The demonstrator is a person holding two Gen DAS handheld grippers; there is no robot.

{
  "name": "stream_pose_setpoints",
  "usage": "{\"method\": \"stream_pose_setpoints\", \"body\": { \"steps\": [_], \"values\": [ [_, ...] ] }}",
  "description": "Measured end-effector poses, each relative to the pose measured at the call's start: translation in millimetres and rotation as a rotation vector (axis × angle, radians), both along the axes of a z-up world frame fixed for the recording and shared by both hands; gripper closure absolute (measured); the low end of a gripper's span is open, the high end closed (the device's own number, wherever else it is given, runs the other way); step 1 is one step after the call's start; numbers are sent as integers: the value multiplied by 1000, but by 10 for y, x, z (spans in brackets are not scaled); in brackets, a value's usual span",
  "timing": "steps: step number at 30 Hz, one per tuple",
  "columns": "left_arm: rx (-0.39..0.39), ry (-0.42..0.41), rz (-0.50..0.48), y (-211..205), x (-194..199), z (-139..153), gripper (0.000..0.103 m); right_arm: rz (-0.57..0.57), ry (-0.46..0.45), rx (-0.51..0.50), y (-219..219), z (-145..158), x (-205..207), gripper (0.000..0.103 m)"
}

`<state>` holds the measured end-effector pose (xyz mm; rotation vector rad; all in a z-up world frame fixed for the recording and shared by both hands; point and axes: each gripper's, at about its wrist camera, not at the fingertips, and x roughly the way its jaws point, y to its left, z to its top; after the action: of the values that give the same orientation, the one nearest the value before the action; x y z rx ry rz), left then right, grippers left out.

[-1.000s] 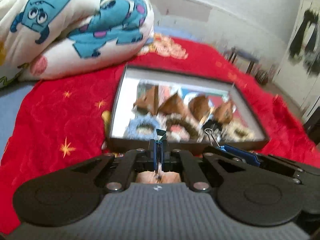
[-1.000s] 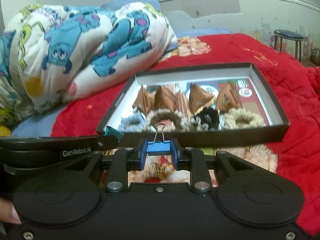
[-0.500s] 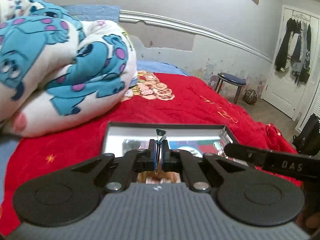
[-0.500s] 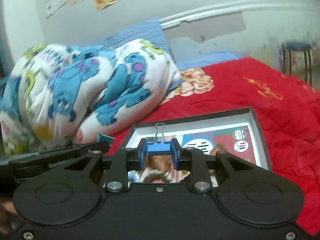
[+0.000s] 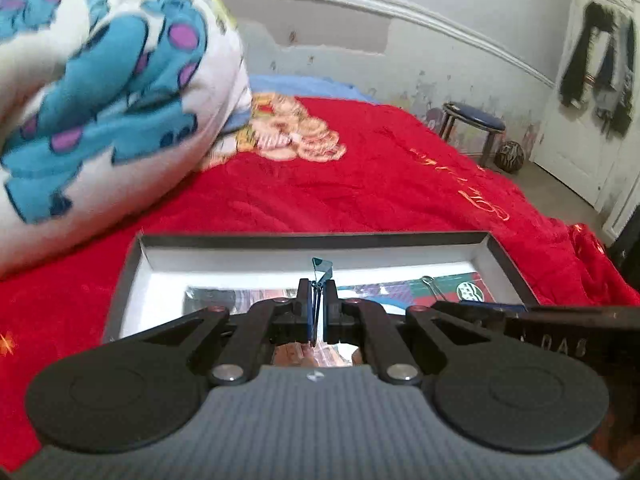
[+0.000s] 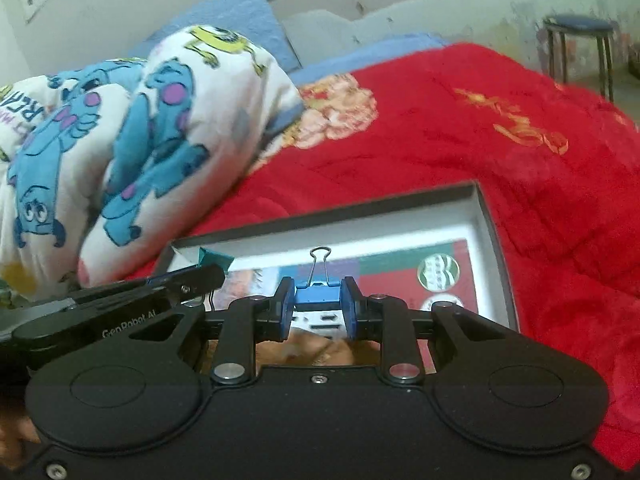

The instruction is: Organize objects

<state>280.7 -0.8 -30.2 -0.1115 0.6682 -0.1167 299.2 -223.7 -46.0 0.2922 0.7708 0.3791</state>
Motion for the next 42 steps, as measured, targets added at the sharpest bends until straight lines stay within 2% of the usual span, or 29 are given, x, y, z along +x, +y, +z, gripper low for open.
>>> {"method": "stream_pose_setpoints", "body": {
  "steps": [7, 9, 10, 12, 14, 15, 17, 18, 19, 20, 21, 23, 25, 26, 27, 29, 31, 32, 35, 37, 42],
  "values": [
    [1, 24, -12, -64, 15, -132, 94, -18, 24, -9, 2, -96, 37, 79],
    [2, 23, -20, -80, 14, -142, 89, -20, 23, -16, -2, -103, 21, 79],
    [7, 24, -26, -94, 7, -150, 85, -21, 24, -16, -2, -103, 20, 79],
    [13, 26, -35, -110, -1, -162, 66, -26, 31, -8, -13, -105, 30, 78],
    [11, 22, -30, -106, -12, -162, 54, -29, 38, 1, -27, -117, 38, 75],
    [4, 13, -29, -98, -21, -148, 48, -31, 40, 5, -36, -123, 41, 70],
    [-5, -31, -48, -73, -72, -89, 44, -44, 37, 19, -64, -122, 35, 62],
    [-4, -48, -56, -60, -99, -52, 38, -56, 30, 31, -87, -112, 25, 56],
    [-4, -65, -57, -36, -133, -6, 33, -77, 20, 42, -114, -91, 6, 54],
    [-7, -82, -43, -5, -168, 40, 23, -102, 4, 52, -144, -48, -32, 53],
    [-12, -95, -25, 20, -194, 84, 17, -133, -19, 61, -181, 16, -88, 51],
    [-28, -126, 11, 87, -282, 200, 14, -225, -82, 94, -248, 181, -269, 46],
    [-41, -146, 32, 153, -392, 328, 12, -288, -159, 140, -277, 330, -507, 35],
    [-51, -156, 49, 182, -464, 392, 12, -261, -191, 119, -248, 411, -601, 27],
    [-67, -165, 70, 211, -545, 454, 12, -225, -224, 63, -195, 504, -693, 22],
    [-105, -175, 102, 252, -734, 586, 8, -226, -285, -46, -90, 651, -950, 21],
    [-103, -182, 116, 250, -961, 705, 0, -210, -319, -63, -45, 715, -1244, 10],
    [-82, -201, 115, 238, -1094, 757, 0, -214, -325, -51, -48, 710, -1409, 0],
    [33, -245, 93, 193, -1502, 847, 0, -253, -311, -2, -53, 624, -1760, 0],
    [93, -236, 96, 193, -1765, 805, 0, -246, -271, -45, -22, 607, -1846, 0],
    [109, -152, 91, 298, -2175, 450, 0, -316, -331, -161, 22, 456, -2257, 0]
  ]
}}
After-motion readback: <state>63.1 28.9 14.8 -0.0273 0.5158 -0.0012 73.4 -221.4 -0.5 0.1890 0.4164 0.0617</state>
